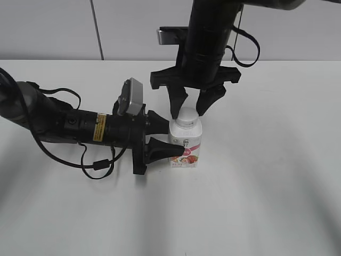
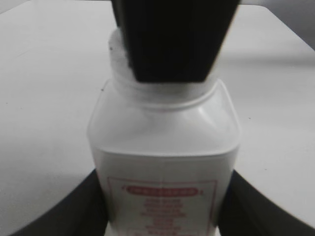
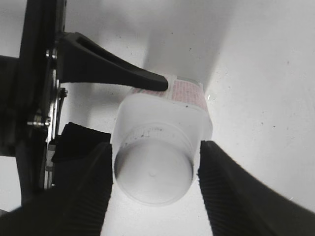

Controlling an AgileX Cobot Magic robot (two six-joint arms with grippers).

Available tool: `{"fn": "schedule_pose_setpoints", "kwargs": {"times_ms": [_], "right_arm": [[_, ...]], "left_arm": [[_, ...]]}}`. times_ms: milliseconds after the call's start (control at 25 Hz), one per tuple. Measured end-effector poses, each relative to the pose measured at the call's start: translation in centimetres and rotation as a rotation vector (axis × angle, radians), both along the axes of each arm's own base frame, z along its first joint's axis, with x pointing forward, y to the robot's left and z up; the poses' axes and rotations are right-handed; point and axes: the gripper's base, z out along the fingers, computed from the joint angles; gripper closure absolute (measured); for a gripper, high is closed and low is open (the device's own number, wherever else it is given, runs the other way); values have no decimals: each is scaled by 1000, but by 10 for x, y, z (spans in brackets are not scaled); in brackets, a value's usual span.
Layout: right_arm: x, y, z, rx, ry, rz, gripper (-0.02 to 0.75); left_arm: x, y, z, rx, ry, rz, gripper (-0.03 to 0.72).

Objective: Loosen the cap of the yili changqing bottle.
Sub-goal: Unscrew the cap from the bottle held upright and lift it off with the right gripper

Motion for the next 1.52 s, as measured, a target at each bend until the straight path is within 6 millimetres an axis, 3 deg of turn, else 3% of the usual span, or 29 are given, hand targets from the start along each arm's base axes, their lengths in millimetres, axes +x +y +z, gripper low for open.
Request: {"fn": "schedule_pose_setpoints", "kwargs": {"times_ms": [320, 560, 680, 800, 1160, 1280, 1520], "right_arm": [[-2, -1, -5, -6, 16, -1, 291], [-2, -1, -5, -6, 13, 1, 346], [-2, -1, -5, -10, -3, 73, 346], [-2, -1, -5, -11, -53, 332, 346], [-2, -1, -5, -14, -287, 1526, 346], [-2, 0, -5, -5, -337, 1744, 346], [-1, 1, -1, -6, -388, 1931, 346]], "left_arm": [[0, 0, 0, 0, 0, 0, 302], [0, 0, 0, 0, 0, 0, 302], [0, 0, 0, 0, 0, 0, 302], [0, 0, 0, 0, 0, 0, 302], [0, 0, 0, 1, 0, -2, 303], [0, 0, 0, 1, 0, -2, 303], [0, 0, 0, 1, 0, -2, 303]]}}
